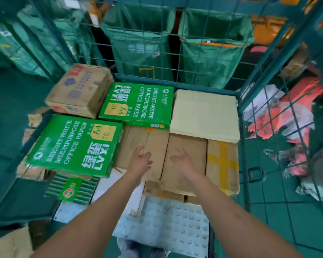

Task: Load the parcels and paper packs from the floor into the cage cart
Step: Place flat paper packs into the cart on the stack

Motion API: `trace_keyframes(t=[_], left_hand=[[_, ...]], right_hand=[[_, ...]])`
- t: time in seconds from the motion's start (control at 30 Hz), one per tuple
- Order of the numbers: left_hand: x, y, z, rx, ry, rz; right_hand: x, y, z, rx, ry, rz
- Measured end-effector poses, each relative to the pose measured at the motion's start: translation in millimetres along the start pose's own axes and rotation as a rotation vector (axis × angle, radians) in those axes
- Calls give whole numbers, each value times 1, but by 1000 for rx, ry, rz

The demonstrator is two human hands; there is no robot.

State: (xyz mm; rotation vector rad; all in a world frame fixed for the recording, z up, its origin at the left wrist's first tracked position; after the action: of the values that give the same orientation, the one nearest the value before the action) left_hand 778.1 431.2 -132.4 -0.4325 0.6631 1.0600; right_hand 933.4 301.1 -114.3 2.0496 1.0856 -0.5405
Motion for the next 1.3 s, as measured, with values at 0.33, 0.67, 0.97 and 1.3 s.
trace_keyframes(t=[0.33, 0.67, 0.97, 1.3], left_hand=[[-109, 180, -51, -334, 35, 220], [-209, 384, -146, -649, 43, 492], [-307, 569, -236, -940, -12, 795], [-438, 675, -374, -1389, -90, 1187]], right_hand=[[-124, -160, -41, 146, -24, -252], [-228, -348, -73, -86, 5, -487], [-352, -565, -85, -511, 145, -734], [-506, -745, -41, -979, 384, -1052]])
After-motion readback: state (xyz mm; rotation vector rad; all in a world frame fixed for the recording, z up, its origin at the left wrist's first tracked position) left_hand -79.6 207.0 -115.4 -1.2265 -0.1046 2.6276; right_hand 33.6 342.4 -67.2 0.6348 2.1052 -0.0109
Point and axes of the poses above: each hand's wrist, its own x-axis towards the middle knuckle, its own y-axis out of the back of the hand, z = x × y, the point moved 10 cm from there along x, towards the middle knuckle, and after that the axes turned 11 degrees about -x, right-handed, at the moved point
